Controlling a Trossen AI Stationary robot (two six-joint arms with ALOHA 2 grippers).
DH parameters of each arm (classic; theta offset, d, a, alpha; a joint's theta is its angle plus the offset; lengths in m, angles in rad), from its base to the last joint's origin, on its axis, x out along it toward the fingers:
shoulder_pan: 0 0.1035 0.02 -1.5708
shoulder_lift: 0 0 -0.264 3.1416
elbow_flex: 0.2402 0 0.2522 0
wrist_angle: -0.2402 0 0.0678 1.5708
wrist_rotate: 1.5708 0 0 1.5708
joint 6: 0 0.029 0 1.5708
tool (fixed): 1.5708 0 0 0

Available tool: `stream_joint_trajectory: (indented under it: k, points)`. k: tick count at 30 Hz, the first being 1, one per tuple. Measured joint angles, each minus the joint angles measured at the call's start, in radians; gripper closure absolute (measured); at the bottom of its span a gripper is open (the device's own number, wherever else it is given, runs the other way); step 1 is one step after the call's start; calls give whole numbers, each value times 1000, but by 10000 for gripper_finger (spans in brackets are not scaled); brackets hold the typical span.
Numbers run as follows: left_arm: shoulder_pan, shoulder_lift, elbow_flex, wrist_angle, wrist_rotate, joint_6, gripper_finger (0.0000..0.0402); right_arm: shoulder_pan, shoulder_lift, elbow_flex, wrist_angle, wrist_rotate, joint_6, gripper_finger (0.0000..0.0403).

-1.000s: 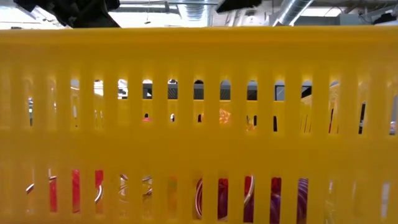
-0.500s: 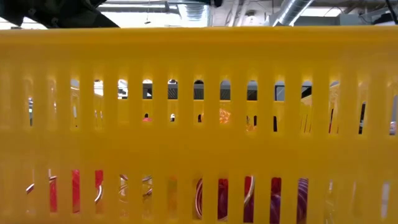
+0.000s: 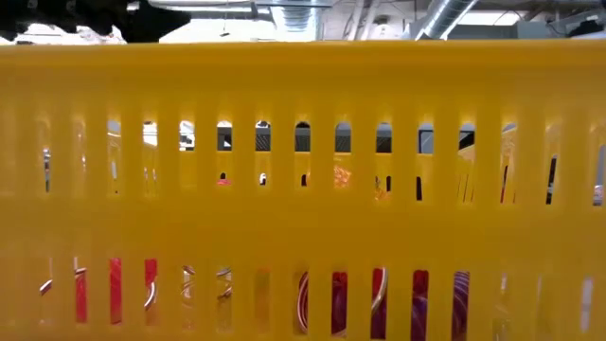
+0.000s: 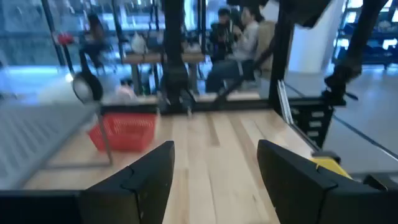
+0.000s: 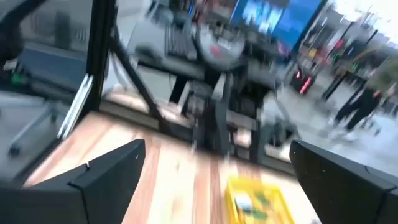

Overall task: Pick & Place Office Desk Supplies
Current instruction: Put the red bin filled with rubber bands on the shelf

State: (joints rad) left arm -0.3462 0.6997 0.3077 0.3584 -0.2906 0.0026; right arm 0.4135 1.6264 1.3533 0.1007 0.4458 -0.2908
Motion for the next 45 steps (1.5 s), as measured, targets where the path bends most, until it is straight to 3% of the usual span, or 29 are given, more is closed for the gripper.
stream_joint_trajectory:
  k: [5,7,17,24,29,45]
  points:
    - [3,-97,0,-48,-1,43,180,-18,-136,0,-306,-37,86,8]
    - [11,-117,0,-66,-1,45,180,-43,-175,-21,-350,-58,103,8]
    - [83,-137,0,-106,-7,39,182,-215,-552,-510,-107,-147,108,8]
    - [140,-137,0,-103,-6,-9,183,-282,-807,-669,-87,-114,166,8]
    - [157,-137,0,-103,-6,-28,183,-342,-802,-696,-259,-85,258,8]
    - [157,-126,1,-106,-2,-71,183,-425,-573,-696,-688,-82,434,8]
